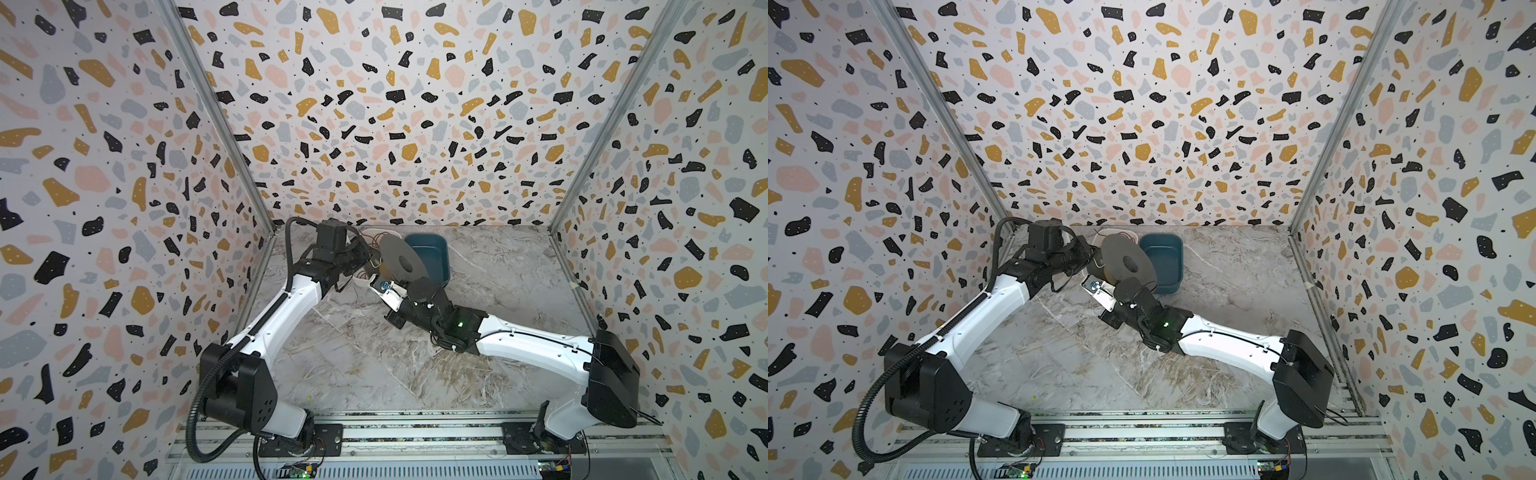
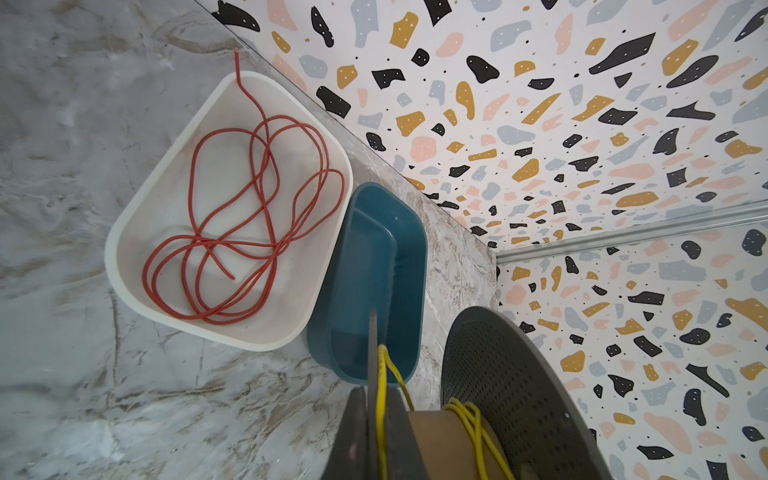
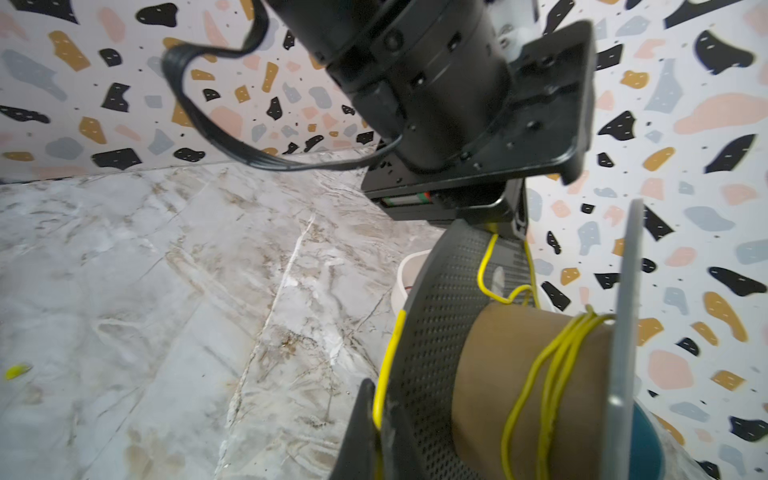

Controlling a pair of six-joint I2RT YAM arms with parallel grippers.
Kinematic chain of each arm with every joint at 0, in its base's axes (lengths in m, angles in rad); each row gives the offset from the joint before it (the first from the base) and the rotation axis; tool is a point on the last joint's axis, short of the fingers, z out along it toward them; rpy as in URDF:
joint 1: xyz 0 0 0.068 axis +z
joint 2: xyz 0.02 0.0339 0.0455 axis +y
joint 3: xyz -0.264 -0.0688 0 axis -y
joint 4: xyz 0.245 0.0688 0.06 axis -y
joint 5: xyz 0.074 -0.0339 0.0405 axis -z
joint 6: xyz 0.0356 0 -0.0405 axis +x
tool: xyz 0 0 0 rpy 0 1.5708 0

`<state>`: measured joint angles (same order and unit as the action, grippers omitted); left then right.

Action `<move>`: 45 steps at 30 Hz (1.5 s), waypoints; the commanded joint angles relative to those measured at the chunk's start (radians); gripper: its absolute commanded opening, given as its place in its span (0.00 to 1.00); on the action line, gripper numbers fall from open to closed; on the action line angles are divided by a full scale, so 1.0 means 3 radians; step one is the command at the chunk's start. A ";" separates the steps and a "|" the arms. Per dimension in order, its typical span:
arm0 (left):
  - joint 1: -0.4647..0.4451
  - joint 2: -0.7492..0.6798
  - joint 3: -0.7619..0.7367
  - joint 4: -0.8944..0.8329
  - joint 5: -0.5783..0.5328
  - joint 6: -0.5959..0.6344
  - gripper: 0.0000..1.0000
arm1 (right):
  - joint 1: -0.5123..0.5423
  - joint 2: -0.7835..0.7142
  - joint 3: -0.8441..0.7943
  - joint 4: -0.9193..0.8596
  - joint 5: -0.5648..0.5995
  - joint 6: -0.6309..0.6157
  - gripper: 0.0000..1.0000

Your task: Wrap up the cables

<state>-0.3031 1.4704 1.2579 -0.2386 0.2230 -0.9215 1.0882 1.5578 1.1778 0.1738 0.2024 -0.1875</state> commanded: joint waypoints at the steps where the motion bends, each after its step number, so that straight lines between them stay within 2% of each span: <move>1: -0.0021 -0.0099 -0.0032 0.0591 0.0071 -0.0208 0.00 | 0.0125 -0.0116 -0.0099 0.0404 0.0412 0.0197 0.00; 4: -0.0018 -0.0175 -0.0152 0.0736 0.0086 -0.0292 0.00 | 0.0162 -0.0115 -0.0164 0.0563 0.0763 0.0292 0.00; 13: -0.0031 -0.0350 -0.0442 0.0955 0.0166 -0.0455 0.00 | 0.0177 -0.0127 -0.0356 0.1012 0.1123 0.0405 0.00; 17: -0.0034 -0.0418 -0.0583 0.1084 0.0253 -0.0571 0.00 | 0.0180 -0.0003 -0.0445 0.1445 0.1389 0.0301 0.00; 20: -0.0038 -0.0463 -0.0605 0.1048 0.0267 -0.0559 0.00 | 0.0178 0.0131 -0.0496 0.1823 0.1418 0.0048 0.00; 26: -0.0042 -0.0486 -0.0537 0.0883 0.0353 -0.0462 0.00 | 0.0179 0.0493 -0.0462 0.2279 0.1330 -0.0861 0.00; 30: -0.0041 -0.0509 -0.0542 0.0853 0.0371 -0.0441 0.00 | 0.0160 0.0626 -0.0571 0.2871 0.1351 -0.1453 0.00; 35: -0.0043 -0.0509 -0.0562 0.0851 0.0425 -0.0420 0.00 | 0.0038 0.0790 -0.0464 0.3005 0.1345 -0.1675 0.00; 45: -0.0063 -0.0499 -0.0563 0.0816 0.0482 -0.0375 0.00 | -0.0159 0.1055 -0.0372 0.2768 0.1340 -0.1717 0.00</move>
<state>-0.3008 1.3636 1.0683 -0.0456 0.2413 -0.9924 1.0653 1.8603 1.0309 1.0214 0.5964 -0.6838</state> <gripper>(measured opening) 0.061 0.052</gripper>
